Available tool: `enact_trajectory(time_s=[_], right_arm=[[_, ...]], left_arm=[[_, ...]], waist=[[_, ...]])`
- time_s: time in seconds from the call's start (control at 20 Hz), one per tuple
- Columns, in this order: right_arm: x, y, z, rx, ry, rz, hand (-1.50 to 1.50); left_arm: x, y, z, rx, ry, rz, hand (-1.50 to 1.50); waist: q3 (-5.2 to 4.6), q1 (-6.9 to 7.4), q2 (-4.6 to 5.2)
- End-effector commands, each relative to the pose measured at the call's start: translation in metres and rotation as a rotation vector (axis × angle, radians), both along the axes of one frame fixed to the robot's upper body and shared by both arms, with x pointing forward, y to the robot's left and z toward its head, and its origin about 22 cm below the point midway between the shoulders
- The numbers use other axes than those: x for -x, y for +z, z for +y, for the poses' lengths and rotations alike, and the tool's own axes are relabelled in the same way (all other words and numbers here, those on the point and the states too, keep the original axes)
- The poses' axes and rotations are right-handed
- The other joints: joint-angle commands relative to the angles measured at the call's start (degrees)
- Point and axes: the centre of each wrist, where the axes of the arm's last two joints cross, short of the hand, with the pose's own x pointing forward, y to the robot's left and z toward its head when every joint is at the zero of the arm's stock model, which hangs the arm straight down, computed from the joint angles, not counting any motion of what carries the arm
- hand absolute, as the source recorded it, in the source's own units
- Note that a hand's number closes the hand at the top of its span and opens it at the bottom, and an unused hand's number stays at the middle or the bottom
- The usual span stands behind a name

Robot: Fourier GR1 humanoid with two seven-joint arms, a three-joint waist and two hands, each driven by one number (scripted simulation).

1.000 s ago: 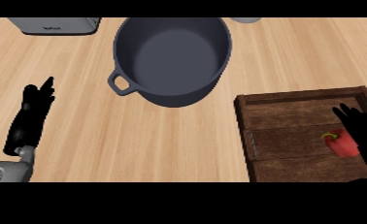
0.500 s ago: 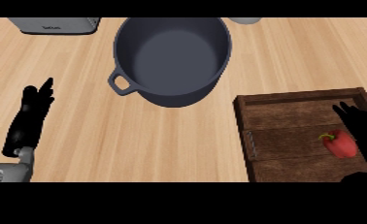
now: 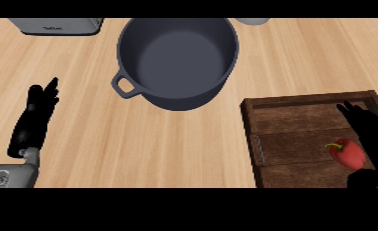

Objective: Pick the bell pepper from the tray and place it in the pot

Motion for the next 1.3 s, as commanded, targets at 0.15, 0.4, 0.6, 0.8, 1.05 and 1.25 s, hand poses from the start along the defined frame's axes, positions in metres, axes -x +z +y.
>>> enact_trajectory(time_s=[0.15, 0.4, 0.6, 0.8, 1.05, 1.25], right_arm=[[0.002, -0.029, -0.012, -0.020, -0.013, 0.041, -1.50], [-0.019, -0.037, 0.001, 0.013, 0.066, -0.067, 1.50], [-0.008, -0.035, 0.001, 0.068, 0.101, -0.127, 1.50], [-0.006, -0.024, -0.005, 0.106, 0.117, -0.184, 1.50], [0.004, -0.015, 0.035, 0.081, -0.004, -0.235, 1.50], [0.016, -0.041, 0.075, -0.048, -0.346, -0.025, 1.50]], left_arm=[[-0.003, 0.015, 0.006, 0.001, 0.006, -0.001, 0.00], [0.000, 0.000, 0.010, 0.013, -0.001, -0.002, 0.00], [0.007, 0.000, 0.000, 0.013, -0.005, -0.005, 0.00], [0.004, -0.012, 0.013, -0.001, 0.000, -0.001, 0.00], [0.012, 0.002, 0.018, 0.001, 0.014, -0.008, 0.00], [0.011, 0.003, 0.011, -0.006, 0.012, -0.006, 0.00]], waist=[[0.98, -0.10, 0.37], [0.99, 0.16, 0.44], [0.97, -0.10, 0.33], [0.94, -0.35, 0.37], [0.89, -0.47, 0.24], [0.69, -0.96, 0.27]])
